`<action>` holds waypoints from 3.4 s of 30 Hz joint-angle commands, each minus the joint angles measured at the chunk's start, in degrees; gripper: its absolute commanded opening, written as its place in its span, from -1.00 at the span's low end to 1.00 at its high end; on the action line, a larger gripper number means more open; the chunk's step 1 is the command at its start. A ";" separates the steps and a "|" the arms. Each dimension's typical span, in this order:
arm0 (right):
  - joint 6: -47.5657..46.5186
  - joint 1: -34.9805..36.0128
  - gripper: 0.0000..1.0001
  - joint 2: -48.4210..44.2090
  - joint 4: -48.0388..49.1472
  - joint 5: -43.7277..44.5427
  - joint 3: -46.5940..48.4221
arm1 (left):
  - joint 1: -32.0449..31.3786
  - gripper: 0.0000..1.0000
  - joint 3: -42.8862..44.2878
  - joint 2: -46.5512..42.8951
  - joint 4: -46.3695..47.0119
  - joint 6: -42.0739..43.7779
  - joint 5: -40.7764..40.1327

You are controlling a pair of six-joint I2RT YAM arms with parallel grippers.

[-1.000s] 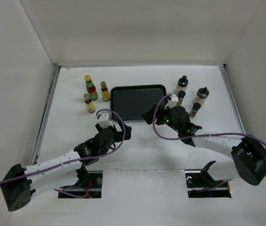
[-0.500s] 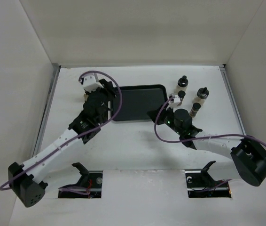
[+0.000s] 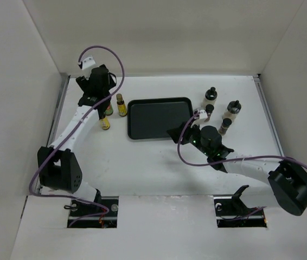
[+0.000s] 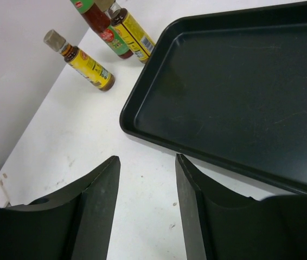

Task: Organize the condiment bottles

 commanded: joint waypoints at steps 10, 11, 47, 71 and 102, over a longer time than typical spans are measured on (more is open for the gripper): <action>-2.62 1.92 0.14 1.26 1.43 1.49 2.76 | 3.56 0.32 5.70 9.27 -3.57 -0.12 3.69; -2.62 1.92 0.14 1.34 1.43 1.49 2.67 | 3.74 0.29 5.79 9.80 -3.39 -0.03 3.61; -3.15 2.18 0.16 -0.76 1.96 1.49 1.53 | 0.32 -0.68 29.87 10.51 4.69 14.91 -3.52; -2.71 1.13 0.19 -3.49 3.37 3.68 -0.40 | -13.58 -0.68 13.53 16.66 16.29 11.40 1.93; -2.71 0.60 0.24 -3.05 3.37 3.60 -0.41 | -14.45 0.62 -1.24 6.22 21.57 9.11 1.85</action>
